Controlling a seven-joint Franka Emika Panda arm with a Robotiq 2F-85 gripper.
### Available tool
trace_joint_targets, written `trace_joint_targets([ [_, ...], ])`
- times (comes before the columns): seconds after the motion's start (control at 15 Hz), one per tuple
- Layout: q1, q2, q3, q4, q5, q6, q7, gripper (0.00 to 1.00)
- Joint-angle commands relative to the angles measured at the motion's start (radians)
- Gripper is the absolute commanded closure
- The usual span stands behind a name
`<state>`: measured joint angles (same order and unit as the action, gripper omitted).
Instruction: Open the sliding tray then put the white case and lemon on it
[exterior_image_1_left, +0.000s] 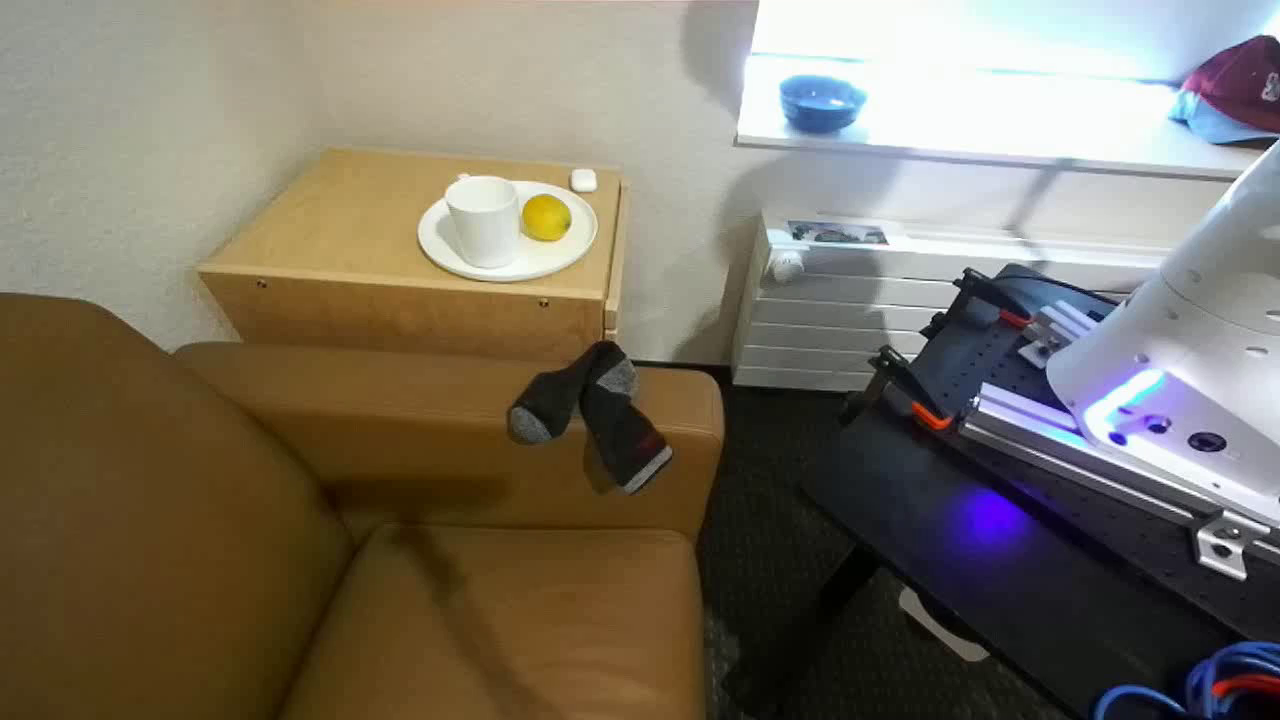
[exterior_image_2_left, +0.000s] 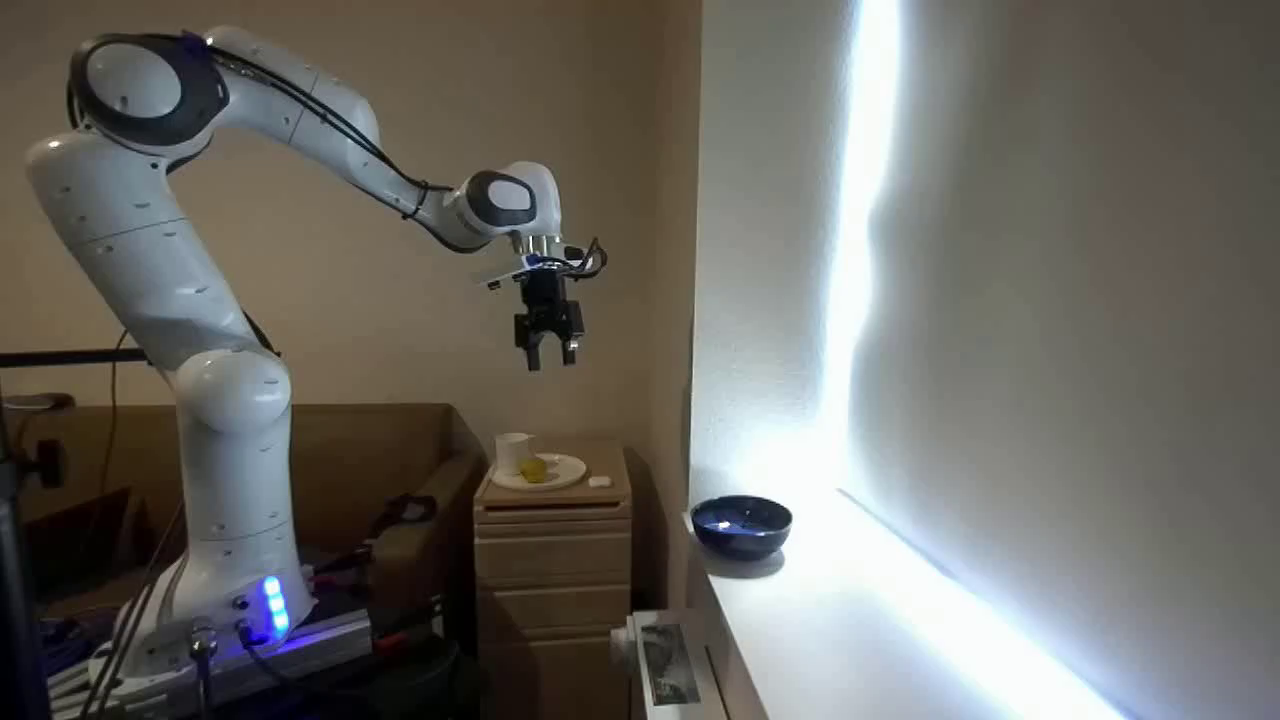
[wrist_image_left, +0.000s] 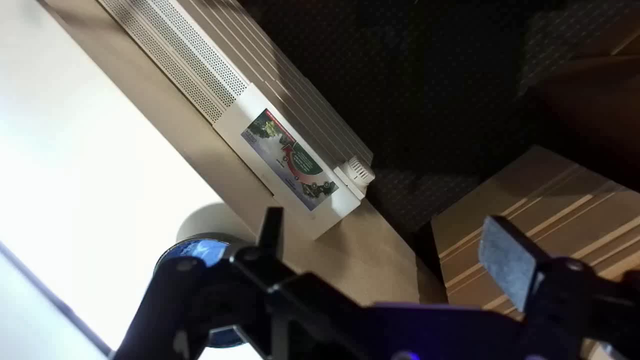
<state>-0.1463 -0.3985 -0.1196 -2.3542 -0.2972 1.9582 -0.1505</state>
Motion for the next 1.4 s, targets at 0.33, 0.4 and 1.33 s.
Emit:
trace_joint_targets([
  [0.33, 0.086, 0.208, -0.005, 0.091, 0.108, 0.057, -0.108, 0.0],
  [0.4, 0.11, 0.237, 0.001, 0.107, 0.154, 0.092, -0.142, 0.0],
  [1.33, 0.24, 0.831, 0.119, 0.55, 0.002, 0.165, 0.103, 0.0],
])
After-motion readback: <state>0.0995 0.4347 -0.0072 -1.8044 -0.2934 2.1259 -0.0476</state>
